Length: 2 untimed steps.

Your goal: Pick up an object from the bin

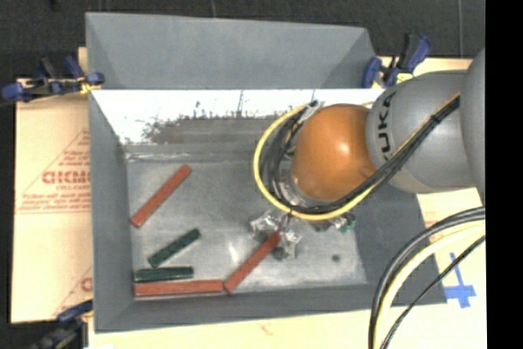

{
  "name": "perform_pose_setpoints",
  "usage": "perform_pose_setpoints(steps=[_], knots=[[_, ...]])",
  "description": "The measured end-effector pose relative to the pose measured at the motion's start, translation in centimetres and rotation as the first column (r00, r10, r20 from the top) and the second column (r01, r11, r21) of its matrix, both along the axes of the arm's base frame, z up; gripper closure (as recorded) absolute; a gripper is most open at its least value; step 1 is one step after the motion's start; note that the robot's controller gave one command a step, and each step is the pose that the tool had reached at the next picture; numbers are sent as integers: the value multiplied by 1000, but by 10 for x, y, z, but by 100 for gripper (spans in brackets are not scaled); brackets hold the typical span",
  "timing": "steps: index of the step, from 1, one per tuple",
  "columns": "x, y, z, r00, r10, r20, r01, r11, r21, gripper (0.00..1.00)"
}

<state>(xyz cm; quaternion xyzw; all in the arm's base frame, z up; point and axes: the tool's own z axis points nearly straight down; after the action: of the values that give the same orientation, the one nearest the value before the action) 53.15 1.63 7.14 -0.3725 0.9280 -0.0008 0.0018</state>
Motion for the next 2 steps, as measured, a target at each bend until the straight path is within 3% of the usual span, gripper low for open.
perform_pose_setpoints(steps=[1,2], knots=[[-15,0,96,999,35,0,-35,999,1,100],[-15,0,96,999,35,0,-35,999,1,100]])
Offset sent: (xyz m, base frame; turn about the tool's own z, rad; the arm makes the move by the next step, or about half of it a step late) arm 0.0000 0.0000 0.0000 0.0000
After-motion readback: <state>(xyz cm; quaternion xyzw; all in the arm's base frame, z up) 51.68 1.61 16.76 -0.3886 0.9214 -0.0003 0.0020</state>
